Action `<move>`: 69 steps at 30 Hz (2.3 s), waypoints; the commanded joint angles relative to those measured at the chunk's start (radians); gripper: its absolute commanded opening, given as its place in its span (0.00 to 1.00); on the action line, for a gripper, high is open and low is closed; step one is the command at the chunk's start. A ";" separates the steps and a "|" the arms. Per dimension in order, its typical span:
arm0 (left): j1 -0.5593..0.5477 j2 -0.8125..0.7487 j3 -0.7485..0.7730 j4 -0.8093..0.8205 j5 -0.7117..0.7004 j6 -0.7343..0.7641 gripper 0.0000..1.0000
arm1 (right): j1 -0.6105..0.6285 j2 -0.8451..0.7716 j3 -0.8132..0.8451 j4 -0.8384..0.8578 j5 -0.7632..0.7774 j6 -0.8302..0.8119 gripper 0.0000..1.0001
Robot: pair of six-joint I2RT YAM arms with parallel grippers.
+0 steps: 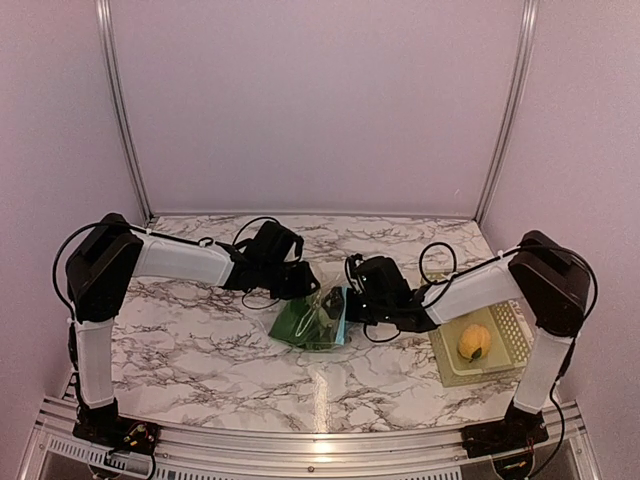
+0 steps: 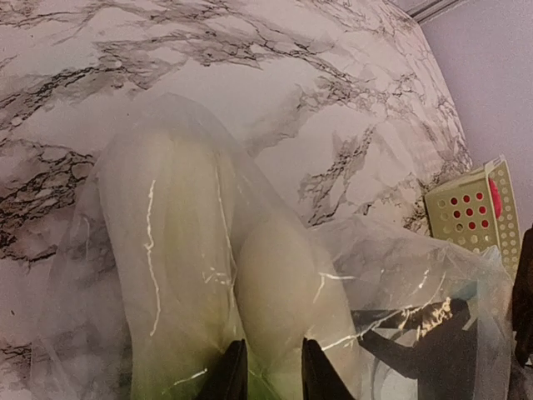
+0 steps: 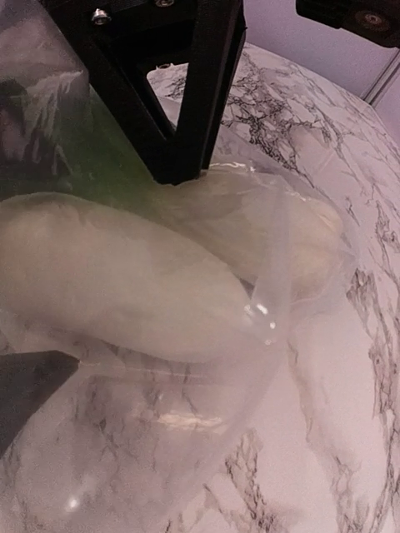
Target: Open the zip-top bag and remove the fake food
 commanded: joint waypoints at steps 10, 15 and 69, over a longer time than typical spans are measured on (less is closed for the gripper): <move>-0.001 -0.019 -0.131 0.082 0.023 -0.047 0.19 | 0.038 0.132 0.168 -0.174 0.039 -0.050 0.62; 0.010 -0.017 -0.139 0.034 -0.028 -0.045 0.19 | 0.038 0.086 0.165 -0.213 0.036 -0.053 0.42; 0.058 -0.047 -0.131 -0.012 -0.001 0.002 0.20 | -0.346 -0.901 -0.108 -0.926 0.089 -0.293 0.40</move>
